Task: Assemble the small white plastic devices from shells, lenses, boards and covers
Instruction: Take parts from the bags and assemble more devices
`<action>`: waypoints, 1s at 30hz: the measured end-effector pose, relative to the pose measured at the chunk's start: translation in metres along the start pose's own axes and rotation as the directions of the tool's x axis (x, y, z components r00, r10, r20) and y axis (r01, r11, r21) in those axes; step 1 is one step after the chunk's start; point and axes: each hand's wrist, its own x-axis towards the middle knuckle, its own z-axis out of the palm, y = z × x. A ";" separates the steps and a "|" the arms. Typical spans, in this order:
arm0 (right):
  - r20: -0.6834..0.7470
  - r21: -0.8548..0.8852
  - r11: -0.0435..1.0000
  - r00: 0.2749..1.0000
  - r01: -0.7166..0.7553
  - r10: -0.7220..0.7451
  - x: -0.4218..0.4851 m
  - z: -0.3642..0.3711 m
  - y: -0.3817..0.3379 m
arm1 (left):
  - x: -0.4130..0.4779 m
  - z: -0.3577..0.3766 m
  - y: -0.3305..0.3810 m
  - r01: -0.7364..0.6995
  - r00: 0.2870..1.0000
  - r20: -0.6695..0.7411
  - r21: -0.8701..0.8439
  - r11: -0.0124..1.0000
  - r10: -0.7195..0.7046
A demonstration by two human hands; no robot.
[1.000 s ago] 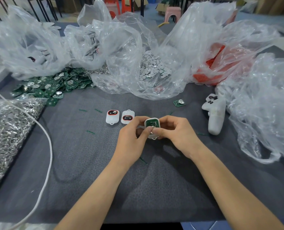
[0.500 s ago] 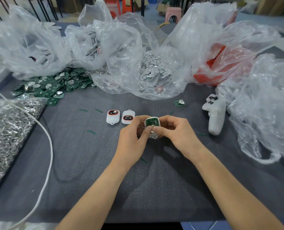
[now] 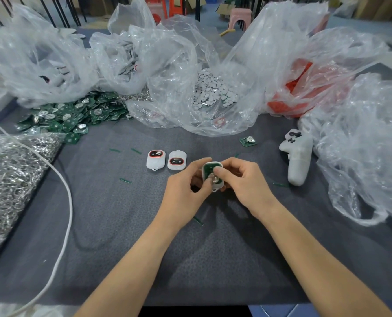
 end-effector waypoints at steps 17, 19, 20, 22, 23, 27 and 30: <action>0.017 0.003 0.998 0.998 0.057 -0.057 0.001 0.000 0.000 | 0.003 0.002 0.008 0.134 0.991 0.012 -0.121 0.984 -0.133; 0.011 0.030 0.999 0.999 0.042 -0.042 0.001 0.001 0.000 | 0.003 0.001 0.007 0.131 0.991 0.012 -0.120 0.984 -0.130; 0.009 0.035 0.999 0.999 0.036 -0.037 0.001 0.001 0.000 | 0.003 0.001 0.006 0.133 0.991 0.016 -0.121 0.984 -0.132; 0.004 0.040 0.999 0.999 0.031 -0.032 0.001 0.001 0.000 | 0.004 0.000 0.005 0.135 0.991 0.028 -0.122 0.983 -0.133; 0.001 0.041 0.999 0.999 0.032 -0.032 0.001 0.001 0.001 | 0.003 0.000 0.005 0.131 0.991 0.030 -0.120 0.984 -0.129; -0.019 -0.017 0.999 0.999 0.047 -0.048 0.002 0.001 0.002 | 0.003 0.001 0.005 0.109 0.994 0.020 -0.071 0.992 -0.108; -0.032 -0.068 0.996 0.998 0.055 -0.057 0.003 0.001 0.004 | 0.002 0.003 0.005 0.105 0.994 0.017 -0.046 0.993 -0.104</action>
